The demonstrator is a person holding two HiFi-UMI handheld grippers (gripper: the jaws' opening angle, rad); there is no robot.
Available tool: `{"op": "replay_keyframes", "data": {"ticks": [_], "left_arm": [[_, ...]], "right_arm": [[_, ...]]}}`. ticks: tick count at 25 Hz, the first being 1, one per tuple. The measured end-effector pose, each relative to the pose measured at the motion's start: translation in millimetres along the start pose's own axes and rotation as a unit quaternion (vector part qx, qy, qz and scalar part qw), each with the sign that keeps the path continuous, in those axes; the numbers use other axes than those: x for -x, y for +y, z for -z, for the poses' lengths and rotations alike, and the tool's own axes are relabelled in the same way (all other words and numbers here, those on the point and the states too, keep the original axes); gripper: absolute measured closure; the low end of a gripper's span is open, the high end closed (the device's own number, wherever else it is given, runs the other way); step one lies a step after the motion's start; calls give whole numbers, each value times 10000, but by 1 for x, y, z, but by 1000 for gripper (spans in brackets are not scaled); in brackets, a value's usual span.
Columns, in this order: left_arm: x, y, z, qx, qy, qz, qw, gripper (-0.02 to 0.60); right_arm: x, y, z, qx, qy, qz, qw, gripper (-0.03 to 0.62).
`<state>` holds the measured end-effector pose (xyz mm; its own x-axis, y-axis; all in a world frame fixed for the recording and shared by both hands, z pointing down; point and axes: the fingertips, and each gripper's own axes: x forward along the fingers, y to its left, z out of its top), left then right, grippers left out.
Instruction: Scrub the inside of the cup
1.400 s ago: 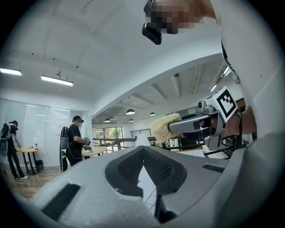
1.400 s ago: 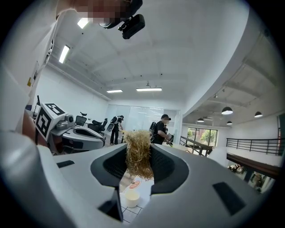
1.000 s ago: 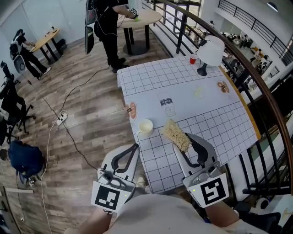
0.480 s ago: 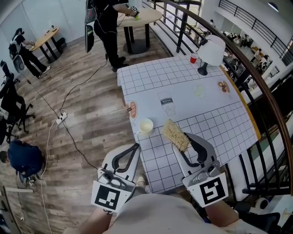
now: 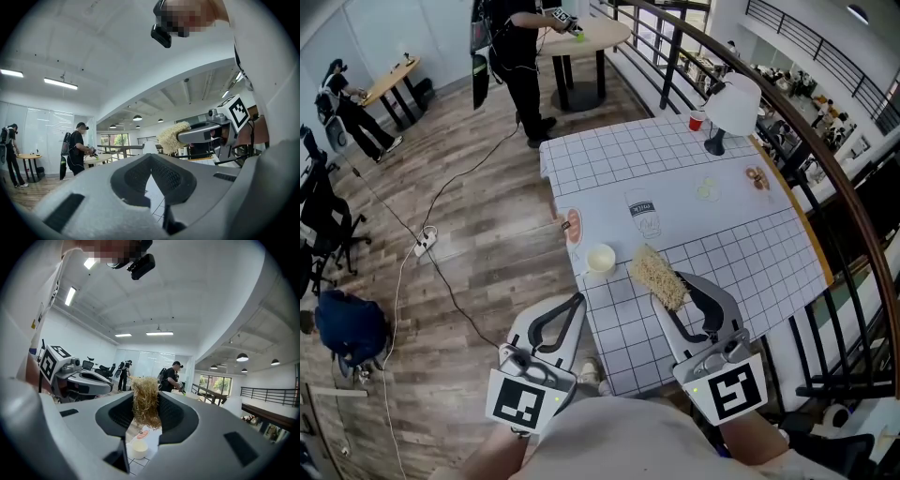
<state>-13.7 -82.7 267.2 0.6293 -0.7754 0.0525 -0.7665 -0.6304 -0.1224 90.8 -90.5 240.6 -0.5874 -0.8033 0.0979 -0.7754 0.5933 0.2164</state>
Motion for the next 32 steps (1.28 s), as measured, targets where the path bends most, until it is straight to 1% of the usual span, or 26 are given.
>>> {"op": "replay_keyframes", "data": {"ticks": [9,15,19,32], "left_arm": [[3,-1,5,40,-20,28,10000,568],[3,0,4,55,-23,36,10000,568],[2,1,8,85,32,37,10000,568],[-2,5,13,134,60,22,9999,568]], "right_arm": [[3,3,-5,-157,-160,10,9997,464],[0,6,-3,-103,-79,-81,9999,464],[-2,8,2,-191,-30,-147,9997,465],[-5,-1,-2,-100,-12,-48,9999,465]]}}
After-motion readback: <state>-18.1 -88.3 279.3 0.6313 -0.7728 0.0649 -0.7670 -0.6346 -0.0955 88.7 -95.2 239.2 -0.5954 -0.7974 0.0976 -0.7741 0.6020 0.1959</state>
